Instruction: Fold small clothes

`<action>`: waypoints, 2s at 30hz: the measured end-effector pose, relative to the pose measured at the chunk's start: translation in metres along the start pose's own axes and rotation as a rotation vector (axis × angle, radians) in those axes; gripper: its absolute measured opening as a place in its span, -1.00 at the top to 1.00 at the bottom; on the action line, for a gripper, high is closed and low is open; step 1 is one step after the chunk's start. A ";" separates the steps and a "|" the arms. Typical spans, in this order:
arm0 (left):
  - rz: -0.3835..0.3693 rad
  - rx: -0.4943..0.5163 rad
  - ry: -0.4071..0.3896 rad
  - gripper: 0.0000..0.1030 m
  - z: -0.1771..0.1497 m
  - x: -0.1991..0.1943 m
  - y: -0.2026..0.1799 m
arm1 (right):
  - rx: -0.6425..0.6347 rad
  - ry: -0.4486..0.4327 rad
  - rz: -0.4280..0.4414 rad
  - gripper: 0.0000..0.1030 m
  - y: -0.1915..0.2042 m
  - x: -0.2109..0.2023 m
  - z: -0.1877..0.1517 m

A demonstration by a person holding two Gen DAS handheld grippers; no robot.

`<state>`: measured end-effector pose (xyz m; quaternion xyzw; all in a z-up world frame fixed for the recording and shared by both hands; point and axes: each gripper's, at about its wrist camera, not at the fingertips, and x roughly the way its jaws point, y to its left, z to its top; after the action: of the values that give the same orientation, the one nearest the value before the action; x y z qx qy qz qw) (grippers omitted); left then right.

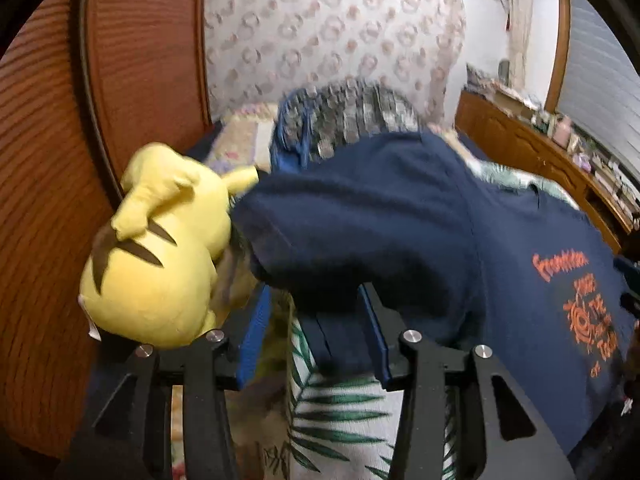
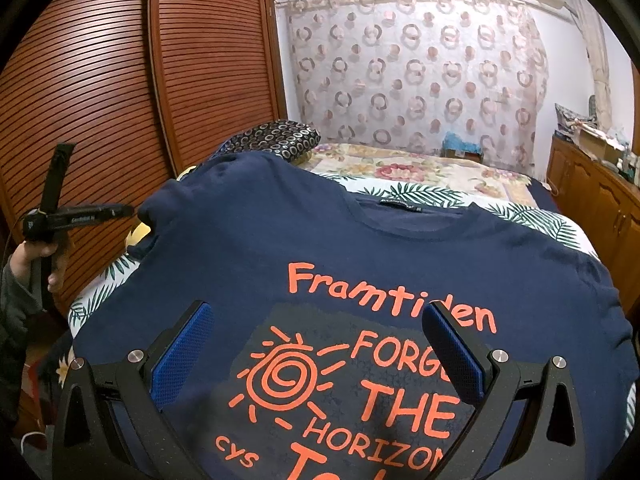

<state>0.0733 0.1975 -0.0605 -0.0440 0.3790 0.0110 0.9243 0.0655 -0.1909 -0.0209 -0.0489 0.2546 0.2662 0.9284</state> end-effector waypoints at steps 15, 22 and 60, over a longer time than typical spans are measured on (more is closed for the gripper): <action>0.006 0.095 0.101 0.95 -0.018 0.018 -0.025 | 0.009 0.004 -0.008 -1.00 -0.004 0.000 -0.002; -0.054 0.079 -0.078 0.96 0.013 -0.032 -0.044 | -0.018 0.023 0.015 -1.00 -0.005 0.006 0.004; -0.110 0.044 -0.293 -0.52 0.018 -0.097 -0.065 | -0.161 0.103 0.279 -0.26 0.020 0.046 0.066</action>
<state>0.0202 0.1354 0.0248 -0.0423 0.2374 -0.0417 0.9696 0.1177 -0.1370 0.0139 -0.1007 0.2841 0.4092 0.8612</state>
